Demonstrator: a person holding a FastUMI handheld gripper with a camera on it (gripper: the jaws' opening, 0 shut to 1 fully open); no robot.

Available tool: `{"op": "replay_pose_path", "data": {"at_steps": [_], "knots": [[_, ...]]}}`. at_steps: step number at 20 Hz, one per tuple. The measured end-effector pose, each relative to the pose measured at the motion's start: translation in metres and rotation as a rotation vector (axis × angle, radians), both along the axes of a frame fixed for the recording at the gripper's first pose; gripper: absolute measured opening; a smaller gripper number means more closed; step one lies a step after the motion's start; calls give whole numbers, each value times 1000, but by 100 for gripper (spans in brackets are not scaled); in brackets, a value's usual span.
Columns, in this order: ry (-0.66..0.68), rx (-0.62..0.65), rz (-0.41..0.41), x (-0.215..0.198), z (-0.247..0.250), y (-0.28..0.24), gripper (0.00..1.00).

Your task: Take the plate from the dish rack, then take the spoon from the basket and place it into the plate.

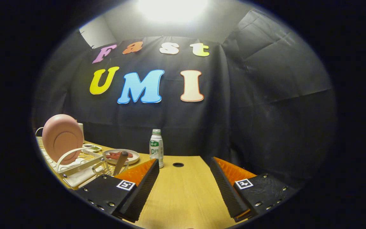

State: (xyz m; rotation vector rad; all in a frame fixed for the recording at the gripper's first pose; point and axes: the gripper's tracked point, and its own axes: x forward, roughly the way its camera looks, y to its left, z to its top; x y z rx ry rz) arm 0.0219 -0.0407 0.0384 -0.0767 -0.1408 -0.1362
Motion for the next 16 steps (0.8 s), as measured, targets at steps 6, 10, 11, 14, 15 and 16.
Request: {"op": "replay_pose_path", "data": {"at_steps": [6,10,11,14,15,16], "knots": [[-13,-5,-25,-13,15,-5,98],[-12,8,20,-23,21,11,98],[-8,11,33,-24,21,15,98],[25,38,89,-32,21,35,98],[28,46,110,-32,22,42,98],[36,61,135,-31,23,51,98]]}}
